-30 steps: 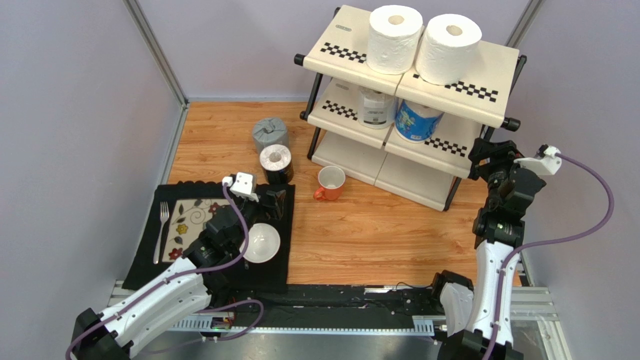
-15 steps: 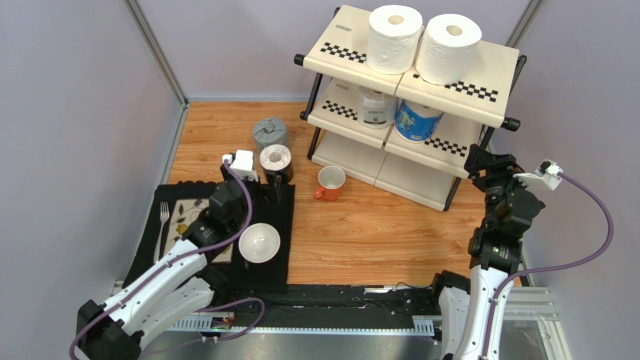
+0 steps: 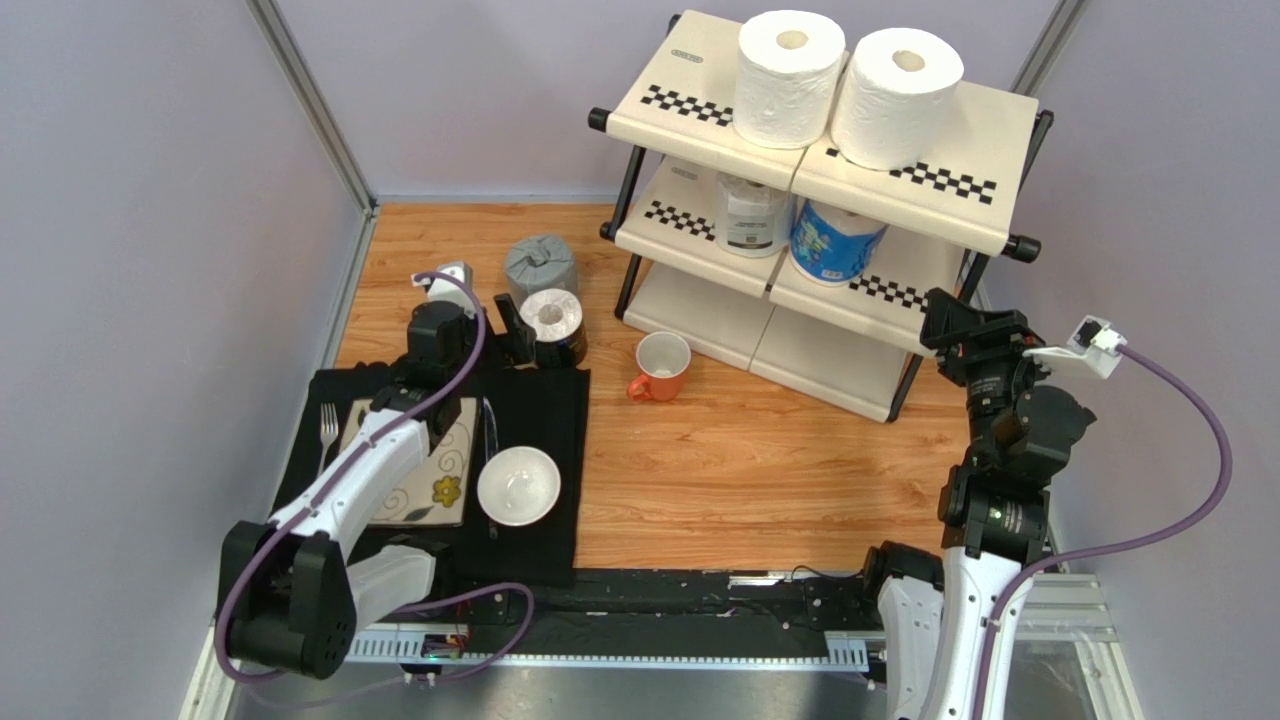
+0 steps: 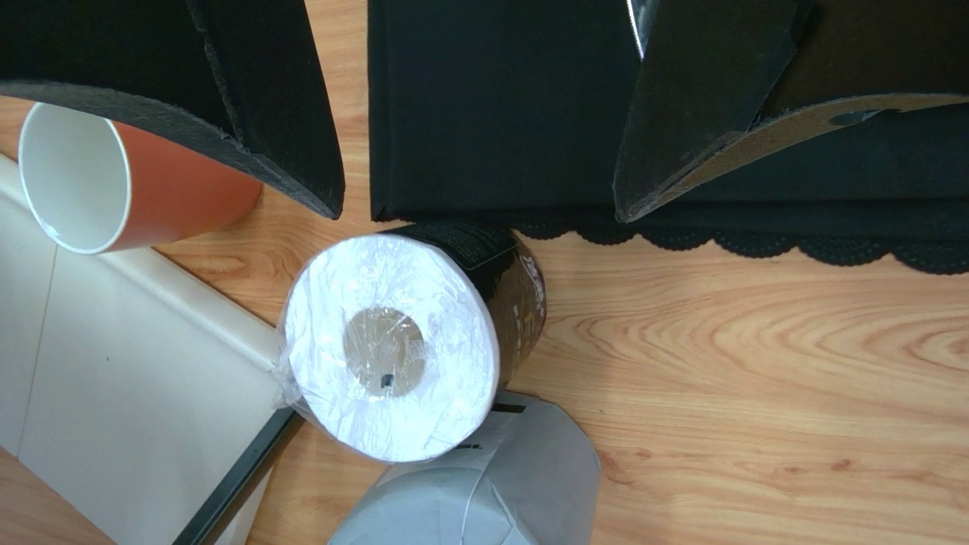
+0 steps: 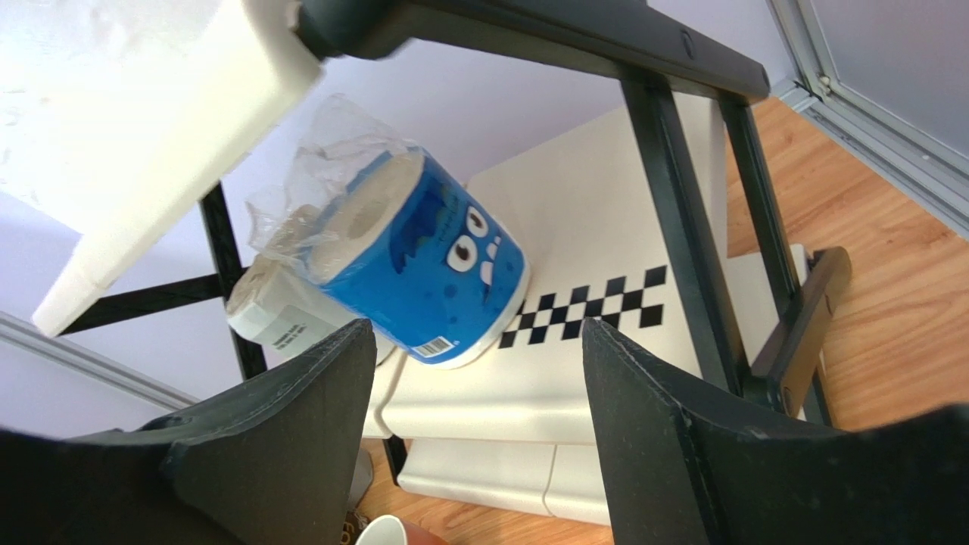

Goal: Place and organize the paper towels onto the shelf

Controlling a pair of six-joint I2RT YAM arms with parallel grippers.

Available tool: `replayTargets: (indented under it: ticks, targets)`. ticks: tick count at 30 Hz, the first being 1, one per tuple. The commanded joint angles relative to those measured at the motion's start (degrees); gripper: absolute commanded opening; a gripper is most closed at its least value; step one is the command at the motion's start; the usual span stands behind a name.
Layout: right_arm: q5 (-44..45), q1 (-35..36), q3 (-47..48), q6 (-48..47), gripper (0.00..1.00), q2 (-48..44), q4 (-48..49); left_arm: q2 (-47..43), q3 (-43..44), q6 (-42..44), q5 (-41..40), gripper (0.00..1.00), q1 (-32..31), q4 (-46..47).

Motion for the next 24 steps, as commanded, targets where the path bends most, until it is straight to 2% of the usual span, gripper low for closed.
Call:
replayTargets:
  ticks: [1,7,11,18,24]
  targets:
    - [-1.2,0.8,2.7,0.6,0.7,-1.1,-0.9,4.3,4.7,-3.3,6.6,0.96,1.8,4.9]
    - [-0.4,1.6,1.6,0.4,0.69,-1.6,-1.2,10.2,8.0,-5.4,9.7,0.96,3.0,7.9]
    - [0.1,1.7,1.0,0.4,0.69,-1.7,-0.9,13.8,11.2,-4.3,9.1,0.94,3.0,6.3]
    - [0.2,1.8,0.1,1.1,0.69,-1.8,0.1,19.3,13.5,-2.5,8.2,0.85,3.0,4.6]
    - [0.4,1.8,-0.4,1.2,0.69,-1.6,0.6,22.5,13.5,-1.2,6.7,0.83,3.0,4.3]
